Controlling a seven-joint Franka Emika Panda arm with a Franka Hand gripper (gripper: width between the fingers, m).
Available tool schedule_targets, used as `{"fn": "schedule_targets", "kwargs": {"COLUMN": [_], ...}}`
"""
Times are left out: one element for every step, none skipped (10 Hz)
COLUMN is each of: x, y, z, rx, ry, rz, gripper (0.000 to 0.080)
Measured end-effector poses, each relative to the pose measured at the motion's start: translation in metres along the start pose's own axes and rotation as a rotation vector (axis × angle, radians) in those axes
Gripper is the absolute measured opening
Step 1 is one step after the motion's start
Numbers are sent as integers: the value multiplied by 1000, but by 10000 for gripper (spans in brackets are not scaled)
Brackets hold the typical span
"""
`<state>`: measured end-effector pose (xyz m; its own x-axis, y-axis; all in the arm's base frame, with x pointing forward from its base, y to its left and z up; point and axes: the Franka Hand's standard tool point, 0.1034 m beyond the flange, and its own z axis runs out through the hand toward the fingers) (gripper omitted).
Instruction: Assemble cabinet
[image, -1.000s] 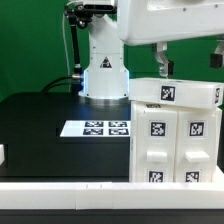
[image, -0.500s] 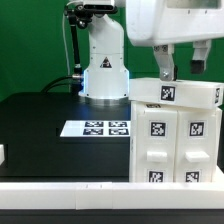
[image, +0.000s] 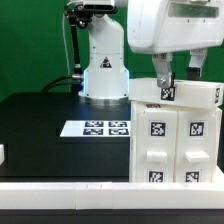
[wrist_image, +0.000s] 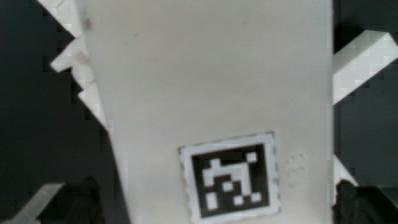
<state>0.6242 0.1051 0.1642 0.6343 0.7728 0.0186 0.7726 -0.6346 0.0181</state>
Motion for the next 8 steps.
{"fn": "schedule_targets", "kwargs": {"x": [-3, -4, -4, -4, -4, -4, -4, -4], "y": [2, 4, 4, 4, 4, 4, 4, 4], "z": [2, 3, 3, 3, 3, 3, 3, 3], "rx": [-1, -1, -1, -1, 1, 1, 1, 1], "ry": [0, -1, -1, 0, 1, 1, 1, 1], "rz": [4, 10, 31, 50, 79, 165, 231, 301], "gripper": [649, 649, 621, 621, 551, 551, 551, 551]}}
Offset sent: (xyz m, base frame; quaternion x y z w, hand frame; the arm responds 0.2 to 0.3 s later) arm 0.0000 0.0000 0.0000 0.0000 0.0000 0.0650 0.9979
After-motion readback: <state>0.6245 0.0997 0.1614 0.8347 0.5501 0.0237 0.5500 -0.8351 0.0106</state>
